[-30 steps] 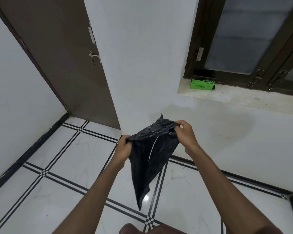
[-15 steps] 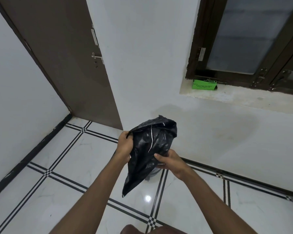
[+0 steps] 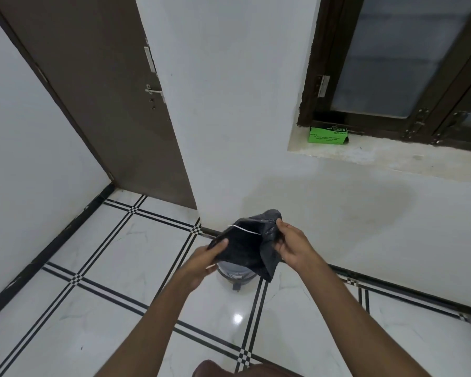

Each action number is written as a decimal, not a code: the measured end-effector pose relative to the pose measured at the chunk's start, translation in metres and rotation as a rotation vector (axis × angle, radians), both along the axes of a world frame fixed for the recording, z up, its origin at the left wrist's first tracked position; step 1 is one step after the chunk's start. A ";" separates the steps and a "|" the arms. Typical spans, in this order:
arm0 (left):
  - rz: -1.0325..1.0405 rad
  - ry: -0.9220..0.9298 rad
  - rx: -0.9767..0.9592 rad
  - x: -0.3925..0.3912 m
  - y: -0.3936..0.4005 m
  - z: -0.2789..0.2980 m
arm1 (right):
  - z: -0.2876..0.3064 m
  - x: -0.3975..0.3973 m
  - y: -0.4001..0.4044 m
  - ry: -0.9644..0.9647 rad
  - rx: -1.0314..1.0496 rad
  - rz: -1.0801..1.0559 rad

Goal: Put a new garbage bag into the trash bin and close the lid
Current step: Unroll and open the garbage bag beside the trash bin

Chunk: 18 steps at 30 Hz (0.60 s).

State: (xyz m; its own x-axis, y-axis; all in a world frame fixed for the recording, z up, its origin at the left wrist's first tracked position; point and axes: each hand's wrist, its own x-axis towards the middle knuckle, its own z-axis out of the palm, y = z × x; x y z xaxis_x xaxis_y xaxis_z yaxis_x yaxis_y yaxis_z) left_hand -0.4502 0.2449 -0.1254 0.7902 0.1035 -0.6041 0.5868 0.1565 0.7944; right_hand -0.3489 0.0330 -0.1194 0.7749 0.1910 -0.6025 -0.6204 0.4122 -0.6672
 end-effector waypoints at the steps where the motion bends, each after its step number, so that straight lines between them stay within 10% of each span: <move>1: -0.043 0.013 -0.012 -0.004 -0.003 -0.006 | 0.001 0.001 0.002 0.031 0.027 -0.020; 12: -0.123 0.046 -0.159 -0.007 -0.041 -0.019 | 0.007 0.000 0.011 0.198 0.310 -0.195; 18: 0.070 -0.013 -0.089 0.001 -0.051 -0.017 | 0.007 0.002 0.001 0.175 0.102 -0.260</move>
